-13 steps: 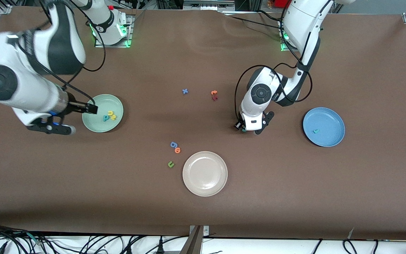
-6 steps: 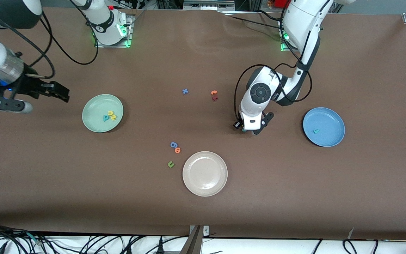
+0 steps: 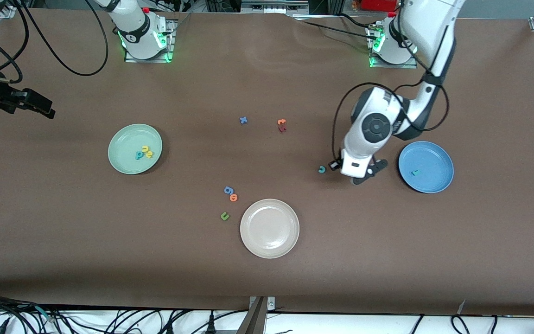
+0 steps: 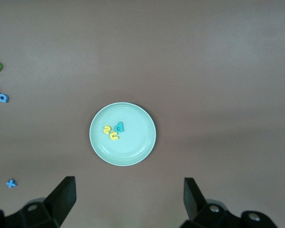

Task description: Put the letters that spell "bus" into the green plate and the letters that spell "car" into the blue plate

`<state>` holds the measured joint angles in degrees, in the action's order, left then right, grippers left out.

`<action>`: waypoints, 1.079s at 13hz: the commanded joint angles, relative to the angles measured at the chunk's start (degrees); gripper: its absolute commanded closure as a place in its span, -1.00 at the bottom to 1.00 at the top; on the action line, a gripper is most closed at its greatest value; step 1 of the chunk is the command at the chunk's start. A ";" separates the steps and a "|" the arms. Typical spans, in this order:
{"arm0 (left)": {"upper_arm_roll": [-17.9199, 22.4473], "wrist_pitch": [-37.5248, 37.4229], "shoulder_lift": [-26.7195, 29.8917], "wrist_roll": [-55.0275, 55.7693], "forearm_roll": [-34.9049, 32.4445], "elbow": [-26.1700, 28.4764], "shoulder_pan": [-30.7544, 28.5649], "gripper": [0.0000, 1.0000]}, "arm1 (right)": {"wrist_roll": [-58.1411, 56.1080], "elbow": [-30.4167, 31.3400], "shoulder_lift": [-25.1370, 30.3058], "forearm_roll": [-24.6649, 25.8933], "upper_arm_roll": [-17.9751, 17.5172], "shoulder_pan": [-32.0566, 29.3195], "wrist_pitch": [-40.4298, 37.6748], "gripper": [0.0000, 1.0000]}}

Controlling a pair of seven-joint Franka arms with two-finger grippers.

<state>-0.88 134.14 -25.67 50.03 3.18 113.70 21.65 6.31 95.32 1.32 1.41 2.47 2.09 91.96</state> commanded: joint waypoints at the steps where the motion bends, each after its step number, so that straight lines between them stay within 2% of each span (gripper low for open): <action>1: -0.52 -0.37 3.34 -14.89 -2.91 3.54 -6.94 0.82 | -0.33 1.27 1.85 0.27 -1.68 -0.87 1.29 -1.00; 4: -0.52 -0.37 4.84 -34.42 -3.09 4.34 -15.03 0.81 | -0.33 0.56 0.70 0.09 -1.94 -0.43 -0.37 -1.00; 8: -0.52 -0.37 4.93 -53.86 -3.09 4.60 -21.20 0.77 | -0.16 0.56 0.79 -0.26 -3.09 -0.42 0.85 -1.00; 9: -0.52 -0.37 4.76 -57.03 -3.09 4.60 -22.17 0.71 | -0.24 0.56 0.79 -0.26 -3.09 -0.42 0.68 -1.00; 11: -0.52 -0.37 3.97 -60.30 -3.18 4.95 -23.32 0.47 | -0.24 0.56 0.70 -0.26 -3.09 -0.42 0.68 -1.00; 14: -0.52 -0.28 3.44 -60.66 -3.27 5.65 -23.41 0.20 | -0.15 0.56 0.70 -0.26 -3.09 -0.42 0.68 -1.00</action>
<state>-0.75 133.96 -22.52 -9.71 1.72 118.75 -1.18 6.32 95.40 1.52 1.38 -0.24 2.14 92.17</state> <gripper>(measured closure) 0.692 0.000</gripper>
